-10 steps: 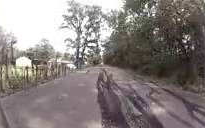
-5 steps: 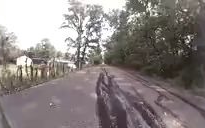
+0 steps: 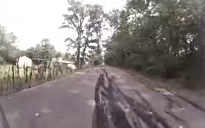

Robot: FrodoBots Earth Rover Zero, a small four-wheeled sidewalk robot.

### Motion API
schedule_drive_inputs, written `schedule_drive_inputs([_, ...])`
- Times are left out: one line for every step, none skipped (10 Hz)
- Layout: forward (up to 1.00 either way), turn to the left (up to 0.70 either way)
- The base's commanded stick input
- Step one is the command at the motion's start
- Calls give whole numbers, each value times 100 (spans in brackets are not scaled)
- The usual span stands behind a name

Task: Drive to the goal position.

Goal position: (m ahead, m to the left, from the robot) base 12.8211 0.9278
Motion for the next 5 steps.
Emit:
schedule_drive_inputs([70,0])
schedule_drive_inputs([70,0])
schedule_drive_inputs([70,0])
schedule_drive_inputs([70,0])
schedule_drive_inputs([70,0])
